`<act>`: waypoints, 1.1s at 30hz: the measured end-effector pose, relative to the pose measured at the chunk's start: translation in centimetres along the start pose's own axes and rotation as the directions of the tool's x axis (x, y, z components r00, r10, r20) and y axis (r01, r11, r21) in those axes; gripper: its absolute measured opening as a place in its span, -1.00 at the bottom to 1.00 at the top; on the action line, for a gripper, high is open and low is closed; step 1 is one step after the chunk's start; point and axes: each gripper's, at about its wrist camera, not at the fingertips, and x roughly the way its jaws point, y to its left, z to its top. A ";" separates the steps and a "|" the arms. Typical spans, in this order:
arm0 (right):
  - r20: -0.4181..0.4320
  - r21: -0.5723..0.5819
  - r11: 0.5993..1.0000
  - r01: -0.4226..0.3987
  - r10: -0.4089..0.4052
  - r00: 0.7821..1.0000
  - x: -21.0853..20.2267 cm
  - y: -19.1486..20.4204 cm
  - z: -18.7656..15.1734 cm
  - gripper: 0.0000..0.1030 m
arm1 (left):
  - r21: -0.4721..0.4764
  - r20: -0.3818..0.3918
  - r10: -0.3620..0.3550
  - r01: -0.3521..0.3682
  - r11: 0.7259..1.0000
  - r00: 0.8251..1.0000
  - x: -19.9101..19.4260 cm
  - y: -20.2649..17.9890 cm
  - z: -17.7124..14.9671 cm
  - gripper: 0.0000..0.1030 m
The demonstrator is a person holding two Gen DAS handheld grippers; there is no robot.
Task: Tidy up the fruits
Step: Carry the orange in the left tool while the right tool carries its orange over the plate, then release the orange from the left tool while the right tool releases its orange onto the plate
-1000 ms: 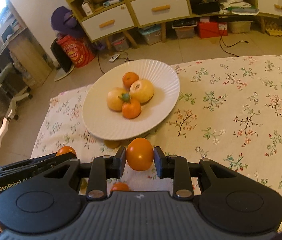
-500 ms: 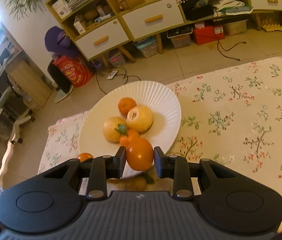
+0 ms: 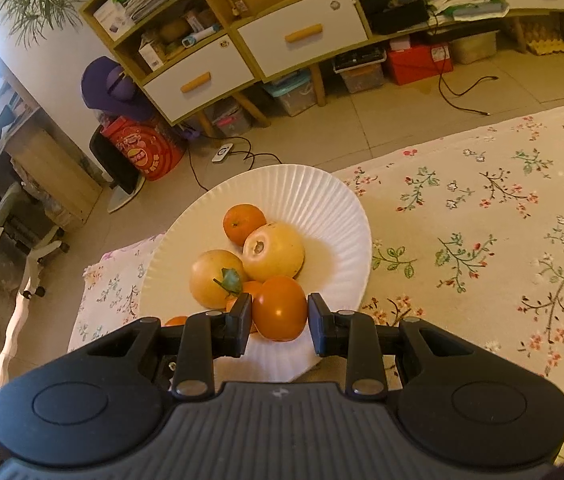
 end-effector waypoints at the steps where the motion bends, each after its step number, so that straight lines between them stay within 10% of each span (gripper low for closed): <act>1: 0.001 0.001 1.000 0.001 -0.001 1.000 0.1 -0.1 0.0 -0.48 | 0.000 0.000 0.004 -0.004 1.000 1.000 0.1 0.1 0.0 -0.78; 23: -0.012 0.029 1.000 0.000 0.001 1.000 1.1 -0.9 0.1 -0.44 | -0.002 -0.013 0.001 -0.001 1.000 1.000 0.5 0.4 -0.1 -0.74; 33: -0.002 0.023 1.000 -0.003 0.003 1.000 -0.7 -1.0 0.1 -0.01 | 0.046 -0.022 0.019 -0.018 0.999 1.000 -1.1 -0.2 -0.2 -0.24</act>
